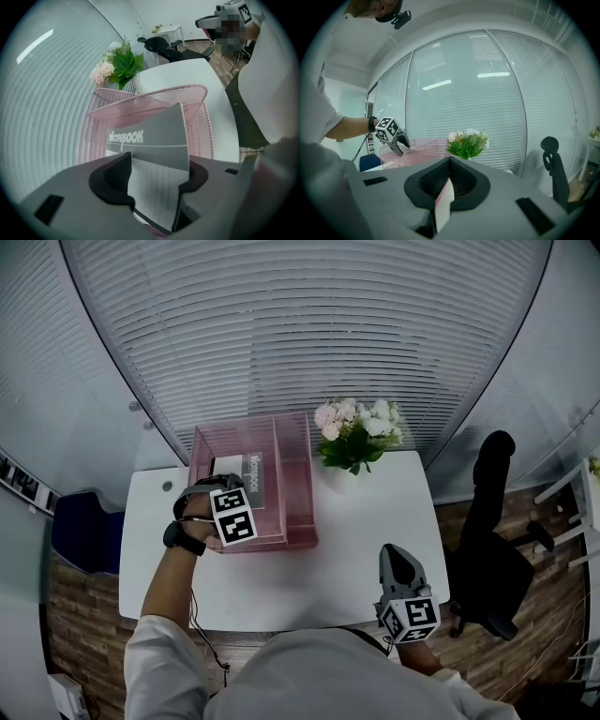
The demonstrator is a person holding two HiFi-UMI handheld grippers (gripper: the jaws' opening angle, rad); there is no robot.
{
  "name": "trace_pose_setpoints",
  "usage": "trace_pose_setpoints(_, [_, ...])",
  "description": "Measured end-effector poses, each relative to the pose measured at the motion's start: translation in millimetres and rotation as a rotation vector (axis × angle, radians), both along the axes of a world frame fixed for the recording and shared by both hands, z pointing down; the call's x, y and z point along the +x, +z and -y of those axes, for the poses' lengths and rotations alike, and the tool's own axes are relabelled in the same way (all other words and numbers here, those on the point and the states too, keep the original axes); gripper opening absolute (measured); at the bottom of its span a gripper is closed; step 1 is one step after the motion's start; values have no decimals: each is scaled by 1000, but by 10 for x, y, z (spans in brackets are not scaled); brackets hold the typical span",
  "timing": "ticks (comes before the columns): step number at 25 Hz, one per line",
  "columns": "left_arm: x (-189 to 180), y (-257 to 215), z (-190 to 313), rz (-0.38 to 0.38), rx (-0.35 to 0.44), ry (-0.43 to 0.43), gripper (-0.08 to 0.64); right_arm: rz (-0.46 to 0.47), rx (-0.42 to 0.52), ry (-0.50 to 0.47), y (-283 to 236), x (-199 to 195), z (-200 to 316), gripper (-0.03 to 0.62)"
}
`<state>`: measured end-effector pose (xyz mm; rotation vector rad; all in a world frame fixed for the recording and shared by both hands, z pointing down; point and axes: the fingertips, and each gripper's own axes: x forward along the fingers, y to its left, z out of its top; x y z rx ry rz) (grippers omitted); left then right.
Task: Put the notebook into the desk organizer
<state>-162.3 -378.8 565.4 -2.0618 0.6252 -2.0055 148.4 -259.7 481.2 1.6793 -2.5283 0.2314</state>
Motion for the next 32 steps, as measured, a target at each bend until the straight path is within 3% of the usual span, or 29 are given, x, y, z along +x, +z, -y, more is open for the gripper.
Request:
trace_pose_setpoints(4, [-23,-12,-14,-18,-60,-14,291,1,-3,11,-2,44,18,12])
trace_pose_setpoints(13, [-3,-40,-80,-30,-91,-23,361,7,-15,19,46,55,62,12])
trace_pose_setpoints(22, [23,-38,-199,-61,-153,-16,393,14,-22,11,76,33,121,12])
trace_pose_setpoints(27, [30,-101,-233,-79,-134,-26,393,16,-23,5,74,47,111,12])
trace_pose_setpoints(32, [52,-217,-226,-172,-71,-64,393,15,-15,-10,33,-6,137,12])
